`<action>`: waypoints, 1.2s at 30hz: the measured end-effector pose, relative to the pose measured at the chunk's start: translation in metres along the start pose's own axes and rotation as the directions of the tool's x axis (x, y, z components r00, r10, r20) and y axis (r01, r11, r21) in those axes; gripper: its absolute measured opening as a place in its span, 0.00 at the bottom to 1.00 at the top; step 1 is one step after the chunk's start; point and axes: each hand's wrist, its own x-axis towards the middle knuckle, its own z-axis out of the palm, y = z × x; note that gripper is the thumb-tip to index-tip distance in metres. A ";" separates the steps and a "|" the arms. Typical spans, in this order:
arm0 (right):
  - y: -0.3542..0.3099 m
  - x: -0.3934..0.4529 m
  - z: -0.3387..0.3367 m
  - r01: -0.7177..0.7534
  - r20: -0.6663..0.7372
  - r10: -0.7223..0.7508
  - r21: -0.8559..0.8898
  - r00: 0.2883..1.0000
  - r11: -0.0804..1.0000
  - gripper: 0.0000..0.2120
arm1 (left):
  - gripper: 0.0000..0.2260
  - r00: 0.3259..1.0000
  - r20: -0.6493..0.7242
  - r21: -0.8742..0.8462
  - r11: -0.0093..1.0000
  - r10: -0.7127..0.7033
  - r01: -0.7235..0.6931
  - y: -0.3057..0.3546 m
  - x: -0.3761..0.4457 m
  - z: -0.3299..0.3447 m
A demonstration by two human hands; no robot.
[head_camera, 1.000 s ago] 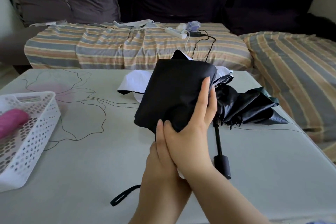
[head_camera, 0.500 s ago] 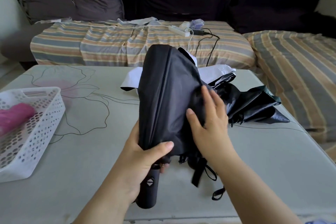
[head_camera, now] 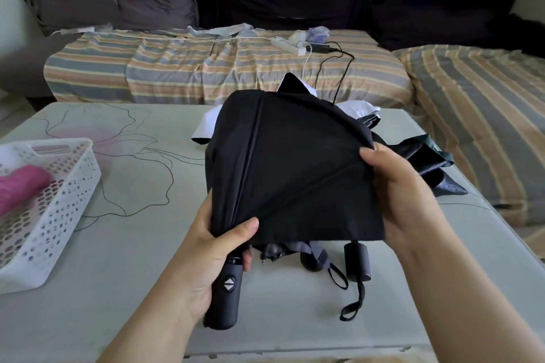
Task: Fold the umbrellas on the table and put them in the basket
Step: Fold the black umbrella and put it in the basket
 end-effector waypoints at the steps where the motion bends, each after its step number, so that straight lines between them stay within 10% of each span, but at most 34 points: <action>1: -0.001 -0.002 0.001 -0.025 0.023 0.025 -0.002 0.999 1.000 0.06 | 0.19 1.000 0.001 0.005 1.000 0.010 -0.010 0.000 0.000 0.001; 6: -0.008 0.004 0.000 -0.042 -0.101 0.019 -0.230 0.995 0.972 0.14 | 0.20 0.999 0.041 0.103 0.994 0.035 -0.039 -0.005 -0.001 0.000; 12: -0.025 0.007 -0.003 -0.067 0.002 0.075 -0.438 0.997 0.896 0.03 | 0.21 0.995 0.072 0.180 0.980 0.070 -0.082 -0.010 -0.003 -0.002; 20: -0.044 -0.004 -0.010 -0.113 0.105 0.251 -0.684 0.962 0.721 0.17 | 0.33 0.994 0.080 0.263 0.960 0.081 -0.099 -0.017 -0.002 -0.008; 27: -0.045 -0.009 -0.011 -0.088 -0.041 0.088 -0.752 0.995 0.653 0.08 | 0.35 0.988 -0.010 0.298 0.944 0.153 -0.143 -0.019 0.002 -0.009; 33: -0.044 -0.012 0.003 0.106 -0.018 -0.137 -0.534 0.990 0.839 0.17 | 0.35 0.980 -0.041 0.246 0.953 0.194 -0.178 -0.019 0.002 -0.004; 36: -0.043 -0.012 0.000 0.132 -0.031 -0.198 -0.644 0.980 0.754 0.20 | 0.37 0.974 -0.074 0.220 0.956 0.215 -0.194 -0.019 0.002 -0.003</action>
